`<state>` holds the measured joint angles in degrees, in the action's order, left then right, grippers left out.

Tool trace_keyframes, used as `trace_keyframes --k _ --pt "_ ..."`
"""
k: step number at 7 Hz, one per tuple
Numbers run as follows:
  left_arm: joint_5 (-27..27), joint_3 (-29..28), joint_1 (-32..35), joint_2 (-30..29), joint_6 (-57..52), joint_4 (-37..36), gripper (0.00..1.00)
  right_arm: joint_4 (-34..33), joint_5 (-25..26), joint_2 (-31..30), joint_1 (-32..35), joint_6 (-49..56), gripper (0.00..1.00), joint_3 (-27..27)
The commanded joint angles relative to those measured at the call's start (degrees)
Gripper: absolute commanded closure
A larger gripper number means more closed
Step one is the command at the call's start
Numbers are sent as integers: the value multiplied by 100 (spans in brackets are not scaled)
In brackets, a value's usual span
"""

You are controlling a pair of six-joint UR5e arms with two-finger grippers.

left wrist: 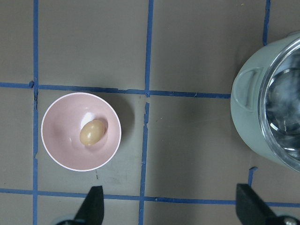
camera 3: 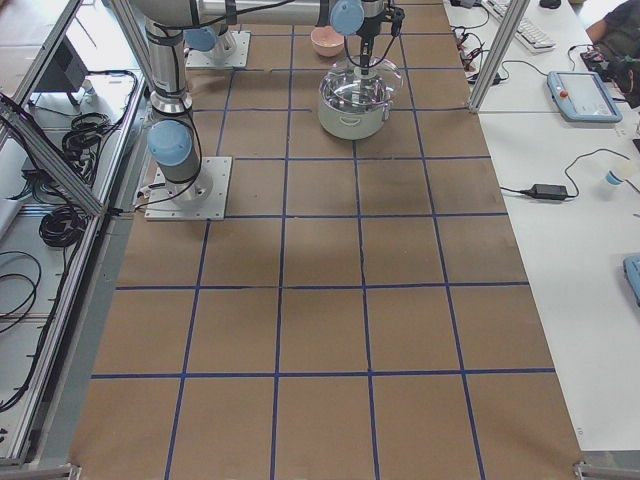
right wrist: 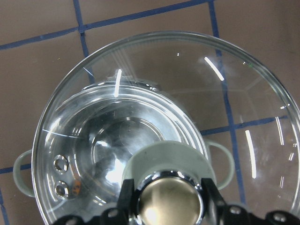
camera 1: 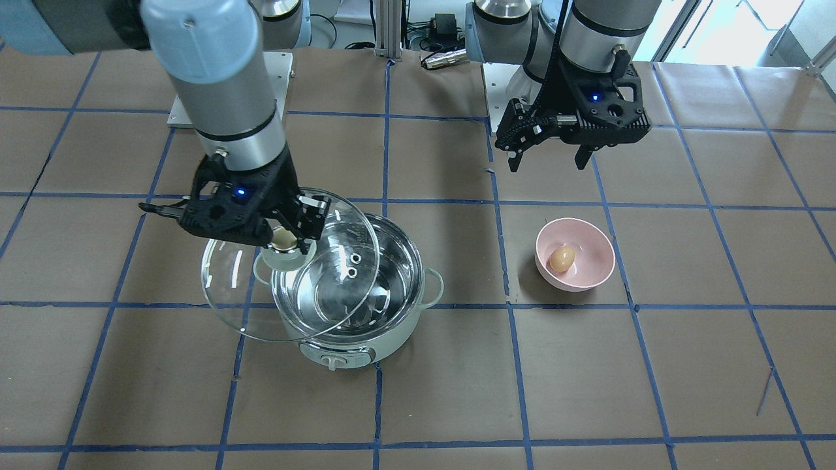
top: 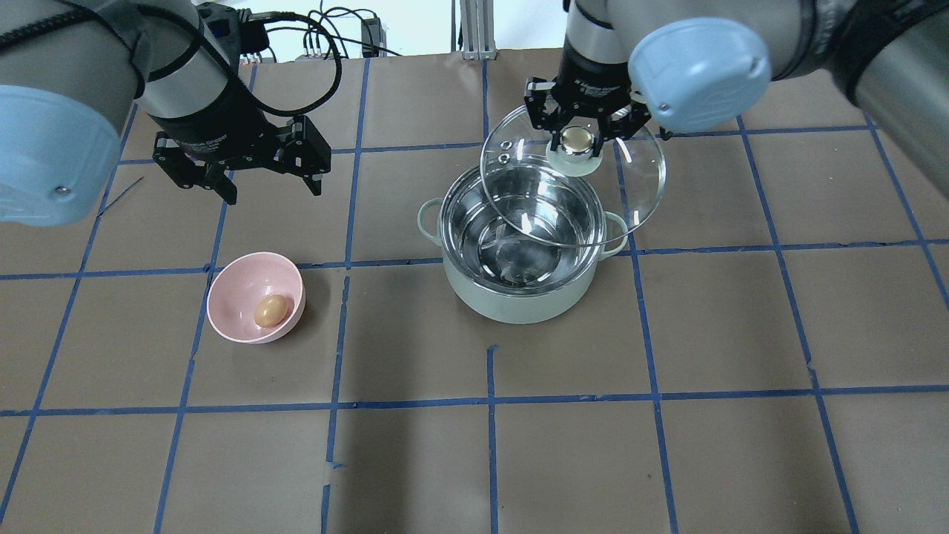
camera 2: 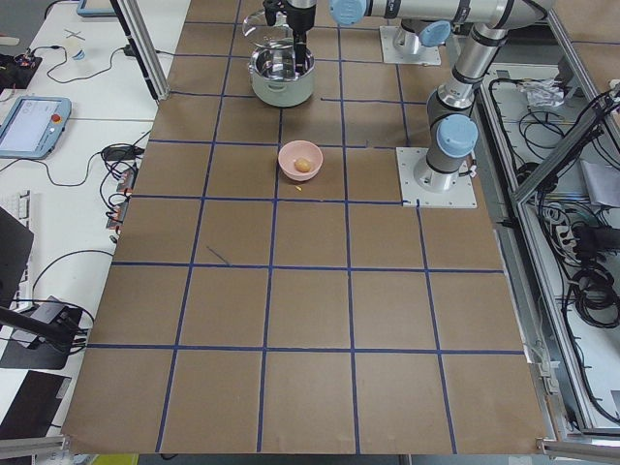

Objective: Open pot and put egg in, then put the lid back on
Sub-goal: 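Lift the lid off with the right gripper while the left reaches the bowl, then lower the left gripper into the pink bowl and grasp the brown egg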

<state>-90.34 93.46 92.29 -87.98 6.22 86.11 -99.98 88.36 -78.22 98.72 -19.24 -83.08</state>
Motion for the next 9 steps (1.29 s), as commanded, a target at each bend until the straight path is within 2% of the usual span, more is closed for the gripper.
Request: trace_keyframes --k 1,2,3,4,6,9 --pt "42 590 -524 -88 -349 -155 0 460 -38 -464 -808 980 80 -67" --pt "77 1126 -1006 -131 -593 -600 0 462 14 -570 -959 1288 80 -189" --pt "25 1827 -1385 -123 -1353 -1240 0 462 49 -615 -1099 1578 81 -243" --pt "-1 2408 -1728 -184 -1648 -2081 0 601 32 -667 -1318 1747 81 -252" --pt "-28 2599 -1732 -586 -1982 -2712 0 646 23 -694 -1470 1950 81 -322" --pt "-20 2599 -1732 -887 -1993 -2776 0 629 23 -773 -1470 1959 80 -472"
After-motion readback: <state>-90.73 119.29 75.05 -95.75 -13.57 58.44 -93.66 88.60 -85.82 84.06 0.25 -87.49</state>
